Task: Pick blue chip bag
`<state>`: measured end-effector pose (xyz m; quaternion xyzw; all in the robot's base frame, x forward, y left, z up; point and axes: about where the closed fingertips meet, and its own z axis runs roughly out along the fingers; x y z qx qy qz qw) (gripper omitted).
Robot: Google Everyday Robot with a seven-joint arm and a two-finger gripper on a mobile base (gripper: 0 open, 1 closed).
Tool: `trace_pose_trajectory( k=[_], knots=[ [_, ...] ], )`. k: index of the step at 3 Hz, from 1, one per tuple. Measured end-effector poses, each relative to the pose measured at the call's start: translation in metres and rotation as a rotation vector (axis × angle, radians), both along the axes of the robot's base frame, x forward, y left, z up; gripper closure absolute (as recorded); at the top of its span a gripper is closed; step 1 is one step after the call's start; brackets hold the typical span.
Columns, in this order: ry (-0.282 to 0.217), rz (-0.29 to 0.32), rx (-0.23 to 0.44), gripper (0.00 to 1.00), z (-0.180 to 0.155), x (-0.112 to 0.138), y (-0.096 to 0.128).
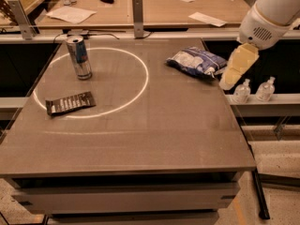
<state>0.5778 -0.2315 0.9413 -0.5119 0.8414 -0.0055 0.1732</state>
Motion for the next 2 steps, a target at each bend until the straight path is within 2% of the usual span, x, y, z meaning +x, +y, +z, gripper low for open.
trace_pose_trajectory(
  k=[1, 2],
  knots=[
    [-0.005, -0.017, 0.090, 0.00, -0.0076, 0.0185, 0.0068],
    [-0.006, -0.020, 0.091, 0.00, -0.0081, 0.0197, 0.0076]
  ],
)
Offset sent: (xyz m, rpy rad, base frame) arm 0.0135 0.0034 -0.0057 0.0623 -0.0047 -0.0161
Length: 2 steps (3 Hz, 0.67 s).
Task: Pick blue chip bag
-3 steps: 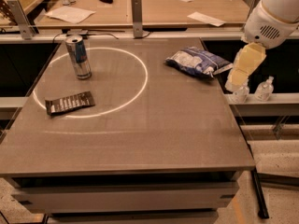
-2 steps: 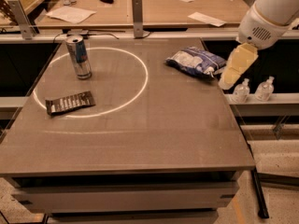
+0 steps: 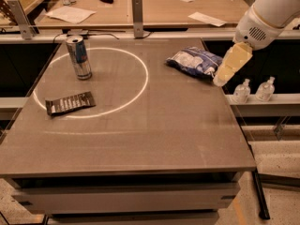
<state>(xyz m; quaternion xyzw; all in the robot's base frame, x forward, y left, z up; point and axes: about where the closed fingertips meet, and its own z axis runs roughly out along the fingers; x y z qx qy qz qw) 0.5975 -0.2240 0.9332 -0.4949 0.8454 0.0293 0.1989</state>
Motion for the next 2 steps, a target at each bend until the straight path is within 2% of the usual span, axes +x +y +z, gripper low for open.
trace_pose_trajectory(
  k=[1, 2],
  knots=[
    [0.004, -0.057, 0.028, 0.00, 0.003, 0.015, -0.006],
    [0.007, -0.168, 0.090, 0.00, -0.003, 0.034, -0.022]
  ],
)
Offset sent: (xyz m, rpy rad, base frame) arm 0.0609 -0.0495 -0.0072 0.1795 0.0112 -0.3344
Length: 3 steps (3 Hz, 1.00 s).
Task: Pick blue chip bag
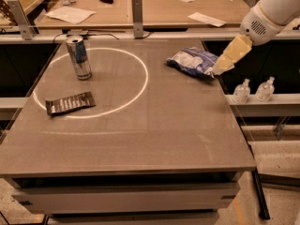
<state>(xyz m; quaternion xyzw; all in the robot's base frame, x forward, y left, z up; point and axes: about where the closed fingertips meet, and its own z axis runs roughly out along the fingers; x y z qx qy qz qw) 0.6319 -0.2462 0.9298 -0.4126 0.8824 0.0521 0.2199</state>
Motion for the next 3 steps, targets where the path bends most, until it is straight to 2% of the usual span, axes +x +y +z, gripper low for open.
trace_pose_trajectory(
  k=[1, 2, 3],
  knots=[
    [-0.009, -0.060, 0.062, 0.00, -0.007, 0.020, -0.006],
    [0.012, -0.063, 0.091, 0.00, -0.022, 0.032, -0.002],
    [0.054, -0.013, 0.112, 0.00, -0.040, 0.040, 0.012]
  ],
)
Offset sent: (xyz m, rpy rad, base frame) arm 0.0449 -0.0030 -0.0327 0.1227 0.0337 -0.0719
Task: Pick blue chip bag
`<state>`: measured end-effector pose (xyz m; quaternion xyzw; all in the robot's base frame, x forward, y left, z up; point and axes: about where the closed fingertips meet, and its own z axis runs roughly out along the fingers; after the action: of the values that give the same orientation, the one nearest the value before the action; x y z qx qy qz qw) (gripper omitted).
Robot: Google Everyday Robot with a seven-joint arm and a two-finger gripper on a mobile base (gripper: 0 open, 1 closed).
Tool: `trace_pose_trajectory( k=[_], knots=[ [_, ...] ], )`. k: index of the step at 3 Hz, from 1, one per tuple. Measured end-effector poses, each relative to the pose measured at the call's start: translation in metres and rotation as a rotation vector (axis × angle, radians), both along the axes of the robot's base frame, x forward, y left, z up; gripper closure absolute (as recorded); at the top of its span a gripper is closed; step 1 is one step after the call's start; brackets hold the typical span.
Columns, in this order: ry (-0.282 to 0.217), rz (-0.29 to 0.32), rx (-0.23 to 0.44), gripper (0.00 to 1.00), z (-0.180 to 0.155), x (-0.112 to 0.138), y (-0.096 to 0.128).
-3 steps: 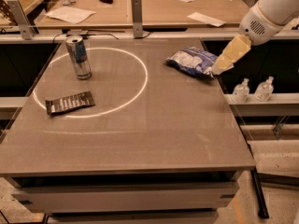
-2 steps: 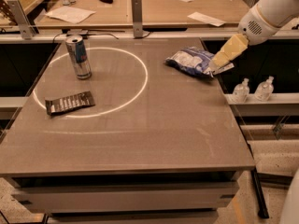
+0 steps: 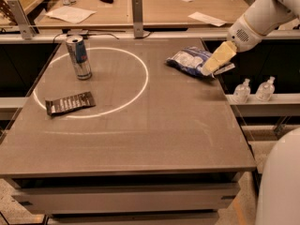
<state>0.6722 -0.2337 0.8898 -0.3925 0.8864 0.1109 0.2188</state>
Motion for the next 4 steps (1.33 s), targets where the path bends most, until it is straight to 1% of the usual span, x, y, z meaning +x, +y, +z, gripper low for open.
trace_pose_trajectory(
  k=[1, 2, 3, 4],
  knots=[
    [0.030, 0.047, 0.000, 0.00, -0.015, 0.011, 0.015],
    [0.029, 0.070, -0.009, 0.00, -0.019, 0.025, 0.025],
    [0.008, 0.083, -0.032, 0.00, -0.021, 0.041, 0.029],
    [-0.004, 0.098, -0.080, 0.00, -0.033, 0.055, 0.024]
  ],
)
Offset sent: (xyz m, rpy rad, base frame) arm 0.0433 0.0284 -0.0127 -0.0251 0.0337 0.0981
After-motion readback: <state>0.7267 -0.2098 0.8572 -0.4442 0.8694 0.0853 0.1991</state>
